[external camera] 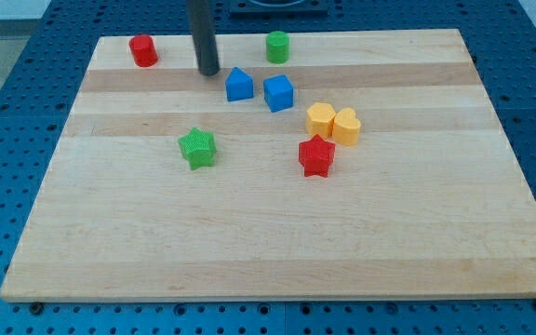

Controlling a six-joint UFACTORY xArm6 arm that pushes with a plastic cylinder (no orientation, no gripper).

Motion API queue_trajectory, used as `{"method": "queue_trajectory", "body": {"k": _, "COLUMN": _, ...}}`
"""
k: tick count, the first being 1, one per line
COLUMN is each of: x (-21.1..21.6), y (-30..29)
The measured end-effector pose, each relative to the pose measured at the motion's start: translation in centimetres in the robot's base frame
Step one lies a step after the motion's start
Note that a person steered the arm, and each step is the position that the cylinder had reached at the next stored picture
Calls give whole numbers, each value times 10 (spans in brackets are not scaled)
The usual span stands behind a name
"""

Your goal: Push the green star below the blue cube

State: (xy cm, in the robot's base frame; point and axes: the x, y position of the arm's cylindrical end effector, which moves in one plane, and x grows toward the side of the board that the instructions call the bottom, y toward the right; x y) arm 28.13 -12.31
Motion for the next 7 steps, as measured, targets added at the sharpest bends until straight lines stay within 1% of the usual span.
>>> {"method": "queue_trajectory", "body": {"k": 1, "x": 28, "y": -31}}
{"method": "queue_trajectory", "body": {"k": 2, "x": 73, "y": -42}}
{"method": "queue_trajectory", "body": {"k": 4, "x": 158, "y": -41}}
{"method": "queue_trajectory", "body": {"k": 5, "x": 185, "y": -28}}
{"method": "queue_trajectory", "body": {"k": 7, "x": 180, "y": 23}}
